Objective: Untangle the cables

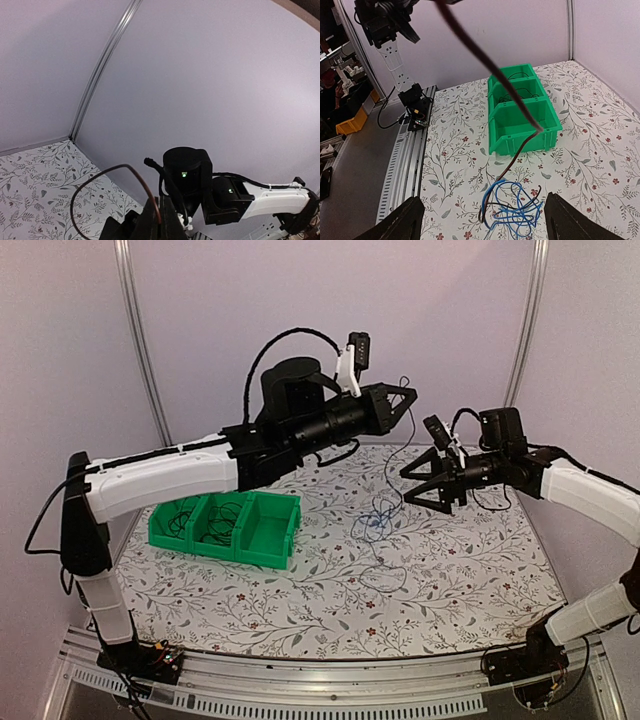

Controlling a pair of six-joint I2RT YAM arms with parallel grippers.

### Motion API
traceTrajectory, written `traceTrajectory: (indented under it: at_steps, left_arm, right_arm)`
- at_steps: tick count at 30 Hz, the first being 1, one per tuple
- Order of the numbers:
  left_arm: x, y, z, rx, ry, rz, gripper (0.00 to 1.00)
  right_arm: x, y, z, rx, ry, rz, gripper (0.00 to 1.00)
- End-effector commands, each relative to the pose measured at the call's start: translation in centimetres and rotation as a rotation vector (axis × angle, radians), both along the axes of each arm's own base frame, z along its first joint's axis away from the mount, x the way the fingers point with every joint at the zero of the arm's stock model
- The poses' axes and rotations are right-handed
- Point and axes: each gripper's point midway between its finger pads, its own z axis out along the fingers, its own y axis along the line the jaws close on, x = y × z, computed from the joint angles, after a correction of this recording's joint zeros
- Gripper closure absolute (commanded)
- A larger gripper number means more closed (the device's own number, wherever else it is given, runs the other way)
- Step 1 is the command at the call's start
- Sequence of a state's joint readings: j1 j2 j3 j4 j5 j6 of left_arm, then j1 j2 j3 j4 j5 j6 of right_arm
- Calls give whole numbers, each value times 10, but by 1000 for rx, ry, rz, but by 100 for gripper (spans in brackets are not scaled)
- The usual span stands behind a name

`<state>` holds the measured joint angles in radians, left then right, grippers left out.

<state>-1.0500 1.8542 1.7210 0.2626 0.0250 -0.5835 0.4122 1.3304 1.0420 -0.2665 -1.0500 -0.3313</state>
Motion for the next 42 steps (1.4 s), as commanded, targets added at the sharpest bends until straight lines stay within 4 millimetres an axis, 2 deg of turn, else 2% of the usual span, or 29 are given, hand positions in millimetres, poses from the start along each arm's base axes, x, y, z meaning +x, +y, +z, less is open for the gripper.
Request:
traceTrajectory:
  at_steps: [1, 4, 6, 9, 10, 11, 15, 17, 21, 27, 29, 32, 37, 42]
  left_arm:
    - [-6, -11, 9, -38, -23, -2, 100]
    - [-9, -13, 13, -46, -30, -7, 100]
    - [-12, -12, 20, -59, -36, -12, 100]
    - [-15, -10, 36, -73, -59, 23, 100]
    - [-17, -8, 45, -74, -73, 38, 100]
    - [-20, -7, 53, -74, -87, 49, 100]
    - [-36, 9, 101, -135, -152, 60, 100]
    - [-43, 17, 120, -144, -192, 70, 100]
    - [-49, 29, 136, -100, -219, 111, 100]
    - [-46, 61, 136, -36, -244, 231, 100]
    - [-44, 74, 135, -1, -252, 278, 100]
    - [-37, 92, 127, 65, -251, 356, 100]
    - [-23, 122, 88, 221, -199, 438, 100]
    - [-2, 159, 37, 299, -54, 487, 100]
  right_arm:
    - [14, 15, -12, 17, 42, -25, 13]
    - [11, 22, -13, 43, 35, 21, 15]
    - [5, 27, -17, 74, 44, 69, 23]
    - [7, 30, -37, 82, 119, 83, 64]
    - [9, 31, -46, 71, 149, 79, 73]
    - [13, 32, -54, 60, 168, 70, 77]
    - [14, 33, -91, 34, 272, 89, 80]
    - [17, 31, -103, 31, 318, 89, 81]
    - [37, 17, -126, 16, 398, 19, 80]
    - [88, -27, -167, -64, 503, -247, 84]
    - [95, -38, -179, -75, 547, -275, 83]
    - [102, -48, -182, -69, 582, -297, 81]
    - [107, -55, -166, -59, 533, -308, 77]
    - [106, -56, -158, -66, 528, -289, 71]
